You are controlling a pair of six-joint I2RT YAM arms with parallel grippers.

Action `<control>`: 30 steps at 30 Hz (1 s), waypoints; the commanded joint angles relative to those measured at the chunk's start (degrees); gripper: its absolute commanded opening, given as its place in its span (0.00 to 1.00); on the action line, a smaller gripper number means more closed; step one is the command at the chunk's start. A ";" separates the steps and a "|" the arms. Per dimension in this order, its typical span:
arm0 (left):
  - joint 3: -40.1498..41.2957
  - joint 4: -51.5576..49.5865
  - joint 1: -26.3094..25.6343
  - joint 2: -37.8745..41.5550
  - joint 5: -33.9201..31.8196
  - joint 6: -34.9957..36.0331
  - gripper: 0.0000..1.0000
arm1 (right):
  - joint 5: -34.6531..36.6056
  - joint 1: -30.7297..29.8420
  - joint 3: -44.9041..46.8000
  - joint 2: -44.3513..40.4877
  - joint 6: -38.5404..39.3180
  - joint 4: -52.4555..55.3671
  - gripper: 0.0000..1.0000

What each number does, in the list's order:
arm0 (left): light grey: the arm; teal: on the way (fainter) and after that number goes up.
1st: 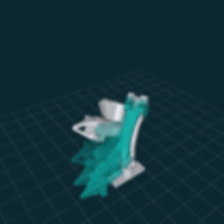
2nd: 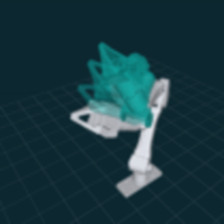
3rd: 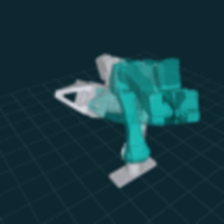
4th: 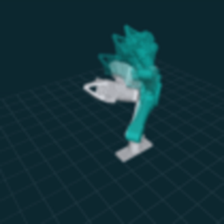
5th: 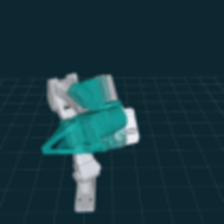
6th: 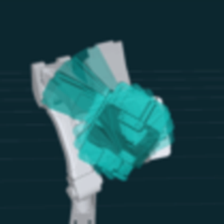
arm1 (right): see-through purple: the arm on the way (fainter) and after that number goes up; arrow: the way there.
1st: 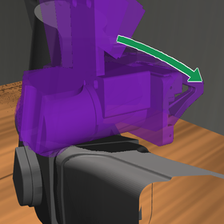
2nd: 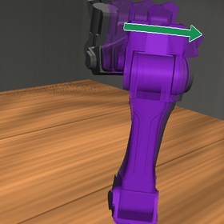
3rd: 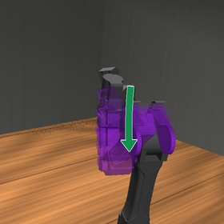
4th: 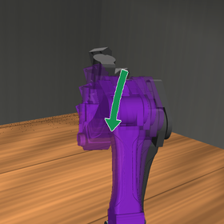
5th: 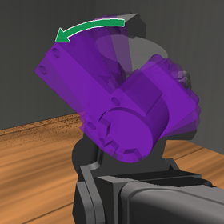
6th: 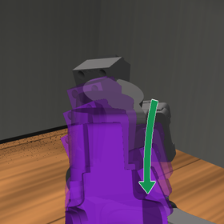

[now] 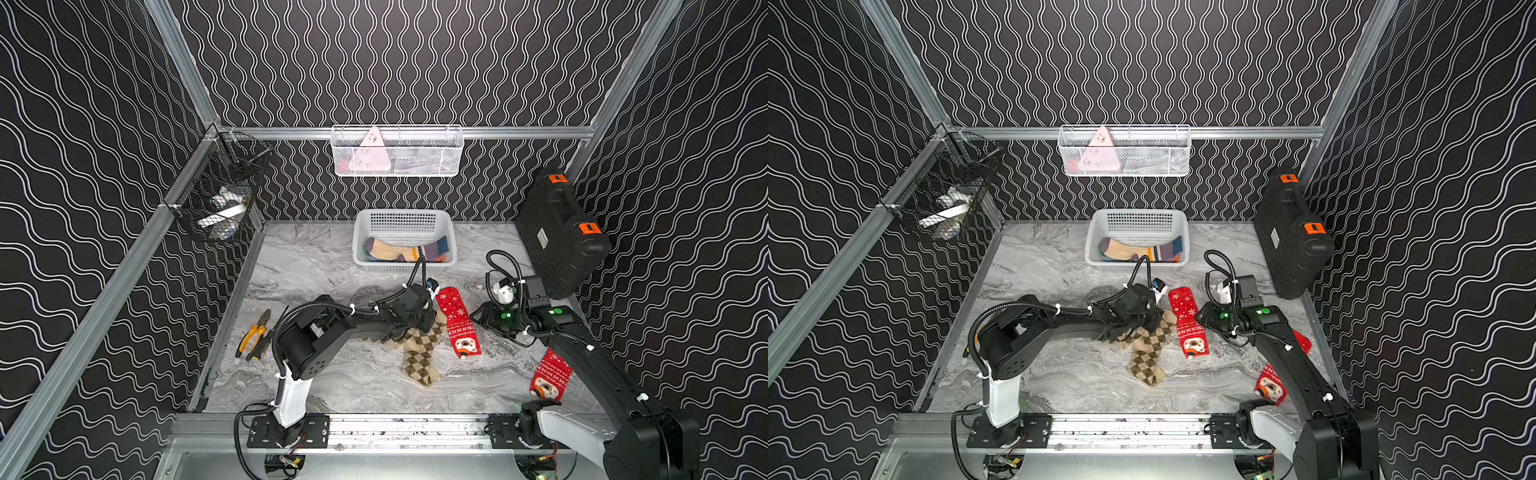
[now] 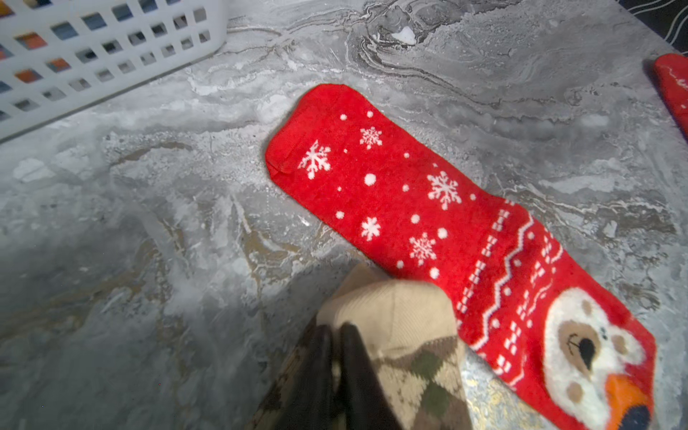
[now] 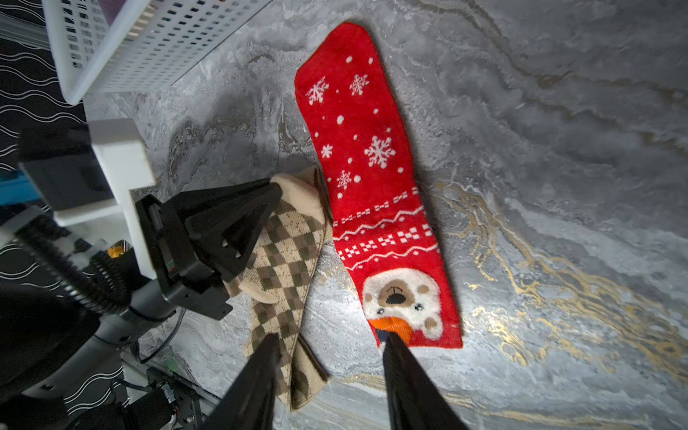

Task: Place the socks together as a pair
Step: Pick up the sock at the center of the board, then flatten out the sock at the center of the board.

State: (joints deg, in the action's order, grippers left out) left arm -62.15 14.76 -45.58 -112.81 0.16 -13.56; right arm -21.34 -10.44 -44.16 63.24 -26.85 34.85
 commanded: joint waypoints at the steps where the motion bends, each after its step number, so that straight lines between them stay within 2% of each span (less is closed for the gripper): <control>1: 0.43 -0.18 0.00 1.43 -2.44 0.06 0.01 | -1.12 -0.02 -0.05 0.22 0.88 -1.24 0.47; 7: 10.36 -1.00 0.04 16.85 -10.54 -6.23 0.00 | -2.50 -0.02 -0.05 0.45 1.01 -1.62 0.46; 13: 21.59 -11.31 0.02 36.98 -23.73 -16.31 0.00 | -8.79 -0.85 -0.42 3.02 1.79 -3.11 0.45; 15: 25.86 -13.91 0.05 43.48 -27.31 -18.83 0.00 | -8.24 -3.93 -0.83 3.84 2.05 -3.13 0.45; 21: 37.66 -19.88 0.42 60.59 -37.05 -25.11 0.00 | -2.85 -20.35 -0.95 7.23 2.33 -6.47 0.48; 24: 40.58 -20.57 2.30 64.73 -37.65 -26.52 0.00 | -1.68 -26.18 -1.04 10.84 2.24 -9.09 0.50; 30: 43.07 -17.55 11.51 62.84 -28.38 -26.80 0.00 | 5.68 -37.51 -2.97 16.27 4.07 -11.47 0.60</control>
State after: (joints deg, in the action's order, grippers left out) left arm -19.97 -4.60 -36.47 -49.36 -31.38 -37.87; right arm -20.62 -45.21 -46.09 78.19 -24.25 26.20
